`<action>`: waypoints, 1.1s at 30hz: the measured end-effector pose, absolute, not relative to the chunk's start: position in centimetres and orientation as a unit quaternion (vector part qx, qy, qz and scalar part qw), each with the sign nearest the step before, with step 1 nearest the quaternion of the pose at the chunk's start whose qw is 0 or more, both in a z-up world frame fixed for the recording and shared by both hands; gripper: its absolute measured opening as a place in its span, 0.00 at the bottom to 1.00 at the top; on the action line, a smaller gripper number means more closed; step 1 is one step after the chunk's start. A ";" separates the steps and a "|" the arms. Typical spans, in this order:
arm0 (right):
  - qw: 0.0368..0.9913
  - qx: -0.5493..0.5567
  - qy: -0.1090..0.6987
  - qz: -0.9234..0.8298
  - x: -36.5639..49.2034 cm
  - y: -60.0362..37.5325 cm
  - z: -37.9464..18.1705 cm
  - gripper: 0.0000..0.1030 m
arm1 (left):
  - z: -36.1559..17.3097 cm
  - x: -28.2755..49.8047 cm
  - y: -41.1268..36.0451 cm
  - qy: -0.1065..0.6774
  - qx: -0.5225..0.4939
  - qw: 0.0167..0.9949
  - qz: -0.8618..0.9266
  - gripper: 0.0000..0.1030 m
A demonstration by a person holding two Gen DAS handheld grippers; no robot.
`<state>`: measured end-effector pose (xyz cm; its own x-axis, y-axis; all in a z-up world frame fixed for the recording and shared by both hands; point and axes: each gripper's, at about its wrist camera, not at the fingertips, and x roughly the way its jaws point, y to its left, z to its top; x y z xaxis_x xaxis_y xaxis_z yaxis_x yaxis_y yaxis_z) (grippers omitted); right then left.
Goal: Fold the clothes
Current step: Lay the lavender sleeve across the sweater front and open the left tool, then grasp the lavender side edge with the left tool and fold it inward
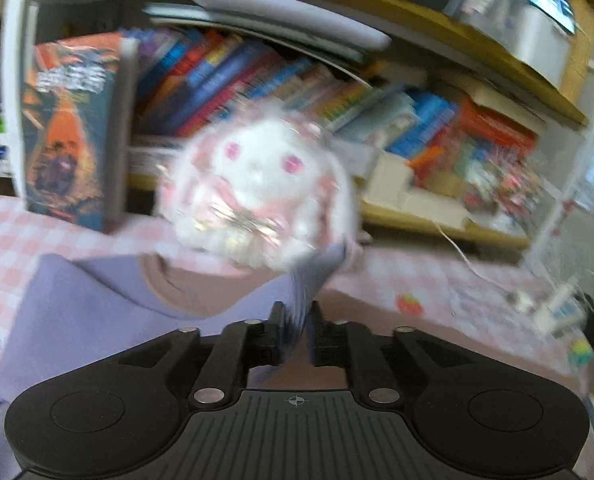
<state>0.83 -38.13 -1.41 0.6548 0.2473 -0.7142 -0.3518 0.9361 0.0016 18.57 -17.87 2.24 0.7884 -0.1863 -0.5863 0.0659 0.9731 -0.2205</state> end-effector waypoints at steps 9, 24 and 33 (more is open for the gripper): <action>0.896 -0.067 0.393 0.196 1.2 -35.7 -1.9 0.79 | 2.9 9.9 -12.8 0.300 0.000 0.953 -0.042 0.51; 0.901 -0.058 0.424 0.077 -0.9 -33.1 -2.4 0.64 | -2.9 2.6 2.3 0.395 -0.016 0.916 0.065 0.50; 0.895 -0.015 0.445 0.016 -2.4 -31.9 -2.7 0.39 | -4.1 2.5 4.1 0.405 -0.095 0.909 -0.013 0.15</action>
<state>-2.39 -31.89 -2.73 0.6039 0.0156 -0.7969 -0.0416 0.9991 -0.0120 2.45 4.10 -4.12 0.6714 -0.1011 -0.7341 -0.0523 0.9817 -0.1830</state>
